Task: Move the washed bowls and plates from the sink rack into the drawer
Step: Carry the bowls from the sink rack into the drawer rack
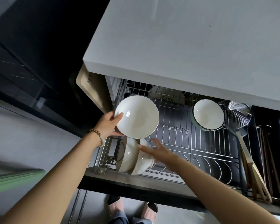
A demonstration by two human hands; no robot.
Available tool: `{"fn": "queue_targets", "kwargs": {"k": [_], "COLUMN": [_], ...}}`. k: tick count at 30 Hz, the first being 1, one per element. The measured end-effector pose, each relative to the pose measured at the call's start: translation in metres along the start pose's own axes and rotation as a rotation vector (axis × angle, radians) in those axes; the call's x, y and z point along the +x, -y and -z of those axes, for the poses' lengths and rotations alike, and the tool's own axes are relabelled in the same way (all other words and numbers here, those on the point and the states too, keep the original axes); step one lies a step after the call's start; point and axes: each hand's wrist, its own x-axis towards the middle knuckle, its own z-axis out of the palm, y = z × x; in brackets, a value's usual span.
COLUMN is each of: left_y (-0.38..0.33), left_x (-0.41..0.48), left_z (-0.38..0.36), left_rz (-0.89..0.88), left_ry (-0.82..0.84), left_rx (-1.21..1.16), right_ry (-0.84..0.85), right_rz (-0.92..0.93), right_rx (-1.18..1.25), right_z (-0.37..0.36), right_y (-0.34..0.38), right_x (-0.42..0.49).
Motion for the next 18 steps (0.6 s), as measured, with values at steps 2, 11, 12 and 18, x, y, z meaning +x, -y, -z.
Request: {"fn": "queue_targets", "kwargs": {"k": [2, 11, 12, 18], "left_y": [-0.001, -0.004, -0.006, -0.008], "left_x": [-0.002, -0.017, -0.019, -0.018], "left_z": [-0.001, -0.032, -0.037, -0.056], "left_rz": [0.001, 0.036, 0.036, -0.093], "left_ry": [0.006, 0.213, 0.236, 0.388], "left_rx": [0.001, 0.011, 0.011, 0.283], "right_ry": [0.074, 0.288, 0.285, 0.185], "right_rz": [0.076, 0.286, 0.288, 0.337], "right_rx": [0.048, 0.518, 0.53, 0.534], "right_z": [0.018, 0.07, 0.073, 0.098], "right_y": [0.008, 0.014, 0.009, -0.005], "right_x": [-0.008, -0.035, -0.037, -0.058]}}
